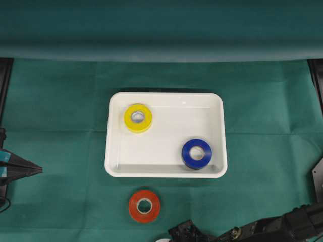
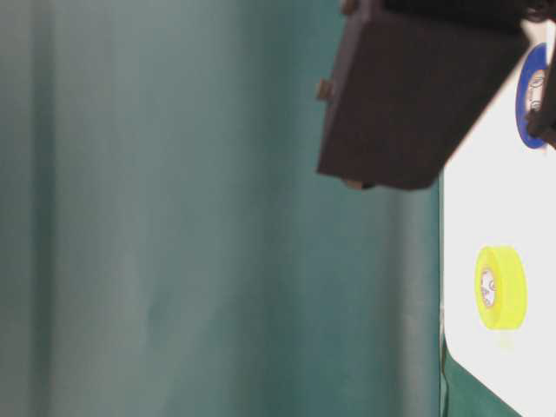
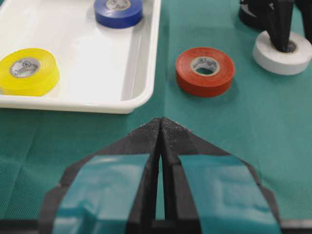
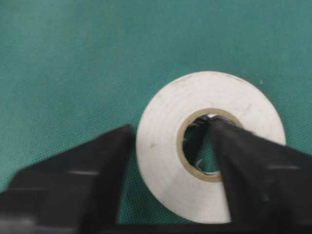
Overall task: Put the tape into the white case with the right arm.
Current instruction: 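Grasp the white tape with the right gripper and lift it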
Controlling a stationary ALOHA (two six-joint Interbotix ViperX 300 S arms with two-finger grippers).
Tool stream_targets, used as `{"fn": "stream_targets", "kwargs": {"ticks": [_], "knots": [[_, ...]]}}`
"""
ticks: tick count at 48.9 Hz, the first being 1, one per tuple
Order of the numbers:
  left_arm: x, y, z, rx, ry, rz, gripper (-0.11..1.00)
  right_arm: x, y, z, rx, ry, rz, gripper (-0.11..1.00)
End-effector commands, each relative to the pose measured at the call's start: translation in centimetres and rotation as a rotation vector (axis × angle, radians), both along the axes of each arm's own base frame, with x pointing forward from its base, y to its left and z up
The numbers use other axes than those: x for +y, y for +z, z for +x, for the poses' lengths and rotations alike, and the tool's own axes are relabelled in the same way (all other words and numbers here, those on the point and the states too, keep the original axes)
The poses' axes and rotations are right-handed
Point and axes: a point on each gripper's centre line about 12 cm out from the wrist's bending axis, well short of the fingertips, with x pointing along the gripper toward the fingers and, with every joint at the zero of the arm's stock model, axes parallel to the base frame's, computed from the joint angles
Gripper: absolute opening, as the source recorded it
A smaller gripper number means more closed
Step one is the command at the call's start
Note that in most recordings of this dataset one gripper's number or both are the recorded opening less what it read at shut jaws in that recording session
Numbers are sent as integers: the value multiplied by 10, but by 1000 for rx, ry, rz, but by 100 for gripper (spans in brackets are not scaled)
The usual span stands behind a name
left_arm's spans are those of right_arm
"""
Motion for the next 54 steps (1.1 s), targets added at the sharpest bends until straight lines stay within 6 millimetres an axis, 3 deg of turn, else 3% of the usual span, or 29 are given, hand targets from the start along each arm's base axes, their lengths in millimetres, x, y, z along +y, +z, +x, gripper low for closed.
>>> {"fn": "stream_targets", "kwargs": {"ticks": [1,8,26,44,54], "knots": [[0,3,2,-3,2,-1,0,3,11,3,-27,2,12,11],[0,3,2,-5,2,-1,0,3,15,4,-34,0,15,6],[0,3,2,-8,2,-1,0,3,20,4,-43,0,18,6],[0,3,2,-6,2,-1,0,-2,66,-3,-79,-32,-2,3],[0,3,2,-6,2,0,0,-5,70,-6,-68,-45,-17,3]]}}
